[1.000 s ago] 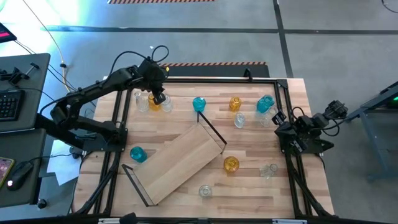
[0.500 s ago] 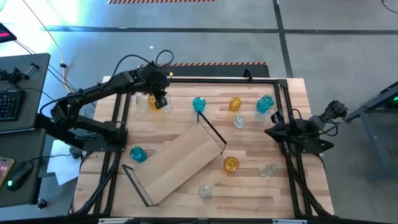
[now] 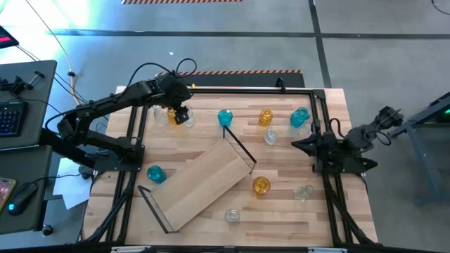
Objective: Sort vases onto shelf
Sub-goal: Put the transparent vase on the shelf
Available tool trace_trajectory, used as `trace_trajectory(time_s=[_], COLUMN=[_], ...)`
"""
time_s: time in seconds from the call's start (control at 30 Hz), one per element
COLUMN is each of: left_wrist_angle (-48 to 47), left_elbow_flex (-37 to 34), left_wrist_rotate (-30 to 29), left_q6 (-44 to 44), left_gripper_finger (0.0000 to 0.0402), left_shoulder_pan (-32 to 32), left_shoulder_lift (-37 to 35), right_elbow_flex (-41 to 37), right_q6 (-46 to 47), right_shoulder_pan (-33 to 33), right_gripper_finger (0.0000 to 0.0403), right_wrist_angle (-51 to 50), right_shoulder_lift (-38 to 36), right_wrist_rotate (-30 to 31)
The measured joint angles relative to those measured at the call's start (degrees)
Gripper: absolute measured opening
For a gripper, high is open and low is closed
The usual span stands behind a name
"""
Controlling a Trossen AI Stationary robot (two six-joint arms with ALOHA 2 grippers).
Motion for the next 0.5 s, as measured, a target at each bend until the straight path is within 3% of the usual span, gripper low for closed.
trace_trajectory(time_s=[0.2,0.5], left_wrist_angle=[-2.9,-5.2], left_elbow_flex=[0.0,0.0], left_wrist_rotate=[-0.8,-6.6], left_q6=[0.2,1.7], left_gripper_finger=[0.0250,0.0251], left_shoulder_pan=[0.1,0.8], left_shoulder_lift=[0.8,5.3], right_elbow_flex=[11.1,18.0], right_q6=[-11.3,-11.7], right_shoulder_pan=[0.0,0.0], right_gripper_finger=[0.0000,0.0000], right_wrist_angle=[-7.6,-8.8], right_shoulder_lift=[9.5,14.7], right_wrist_rotate=[3.1,3.4])
